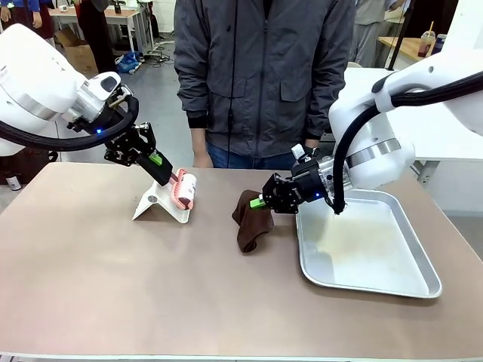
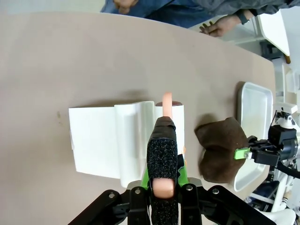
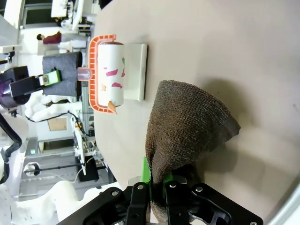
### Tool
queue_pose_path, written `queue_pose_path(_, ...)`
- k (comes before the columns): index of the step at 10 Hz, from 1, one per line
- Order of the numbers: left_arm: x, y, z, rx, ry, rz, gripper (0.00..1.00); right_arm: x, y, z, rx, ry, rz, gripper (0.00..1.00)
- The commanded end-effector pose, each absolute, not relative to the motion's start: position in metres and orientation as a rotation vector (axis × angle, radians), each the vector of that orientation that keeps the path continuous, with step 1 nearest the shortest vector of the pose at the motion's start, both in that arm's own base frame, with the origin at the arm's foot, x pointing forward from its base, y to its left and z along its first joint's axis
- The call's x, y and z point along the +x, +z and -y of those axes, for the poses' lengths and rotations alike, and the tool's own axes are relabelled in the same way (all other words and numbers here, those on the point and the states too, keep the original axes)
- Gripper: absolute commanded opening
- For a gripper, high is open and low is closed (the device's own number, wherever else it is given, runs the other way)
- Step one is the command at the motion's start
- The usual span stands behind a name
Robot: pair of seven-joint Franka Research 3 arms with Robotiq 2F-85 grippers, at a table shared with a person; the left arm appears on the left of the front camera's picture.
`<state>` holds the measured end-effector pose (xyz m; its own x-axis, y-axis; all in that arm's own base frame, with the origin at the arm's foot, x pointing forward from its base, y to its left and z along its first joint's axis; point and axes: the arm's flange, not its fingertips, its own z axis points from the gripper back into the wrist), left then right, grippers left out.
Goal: Clean the surface of the table.
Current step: Return the Lint Roller and towel to their original positions.
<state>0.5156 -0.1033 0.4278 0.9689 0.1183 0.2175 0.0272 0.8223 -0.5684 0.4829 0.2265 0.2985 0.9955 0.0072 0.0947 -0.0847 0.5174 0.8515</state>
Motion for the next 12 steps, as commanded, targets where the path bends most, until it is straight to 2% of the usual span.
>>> queue_pose_path(1,0.509,0.422,0.101,-0.633,0.044,0.263,0.22,0.491,0.303,-0.225,0.995,0.043,0.123,0.11)
queue_pose_path(6,0.506,0.410,0.092,-0.624,0.064,0.249,0.22,0.497,0.298,-0.227,0.984,-0.015,0.127,0.11)
queue_pose_path(12,0.505,0.388,0.088,-0.610,0.040,0.235,0.22,0.487,0.297,-0.221,1.001,0.036,0.107,0.11)
